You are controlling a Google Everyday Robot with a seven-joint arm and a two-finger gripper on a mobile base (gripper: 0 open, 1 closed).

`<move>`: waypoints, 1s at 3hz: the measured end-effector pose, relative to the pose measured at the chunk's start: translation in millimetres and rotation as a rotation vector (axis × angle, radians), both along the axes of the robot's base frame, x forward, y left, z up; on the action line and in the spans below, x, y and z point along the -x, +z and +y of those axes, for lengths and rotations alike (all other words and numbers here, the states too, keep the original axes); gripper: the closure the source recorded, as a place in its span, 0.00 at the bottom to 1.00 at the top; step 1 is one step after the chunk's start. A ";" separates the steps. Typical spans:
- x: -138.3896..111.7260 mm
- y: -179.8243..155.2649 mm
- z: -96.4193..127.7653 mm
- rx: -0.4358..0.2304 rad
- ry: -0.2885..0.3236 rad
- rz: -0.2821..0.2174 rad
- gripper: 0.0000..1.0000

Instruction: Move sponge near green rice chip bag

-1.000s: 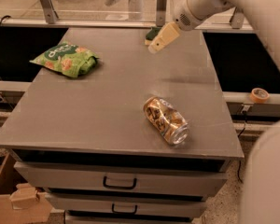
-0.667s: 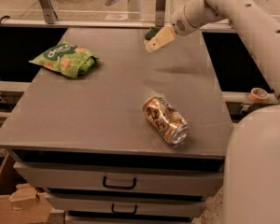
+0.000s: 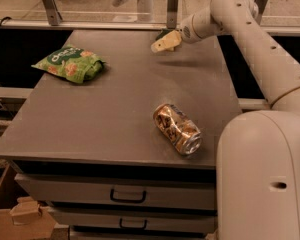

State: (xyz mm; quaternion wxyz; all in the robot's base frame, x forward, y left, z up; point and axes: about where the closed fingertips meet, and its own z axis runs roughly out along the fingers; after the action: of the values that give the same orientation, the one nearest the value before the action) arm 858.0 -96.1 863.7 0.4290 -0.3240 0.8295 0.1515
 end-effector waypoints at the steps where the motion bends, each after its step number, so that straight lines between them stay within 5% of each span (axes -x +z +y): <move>1: -16.1 -17.6 1.2 -0.035 -0.049 0.032 0.00; 3: -30.1 -20.7 -5.4 -0.077 -0.092 0.022 0.41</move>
Offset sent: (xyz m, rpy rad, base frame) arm 0.0388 -0.0142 -0.0362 0.0766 0.0584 -0.1457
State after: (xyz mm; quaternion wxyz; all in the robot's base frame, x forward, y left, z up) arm 888.1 -101.5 843.0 0.4387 -0.2671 0.8417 0.1669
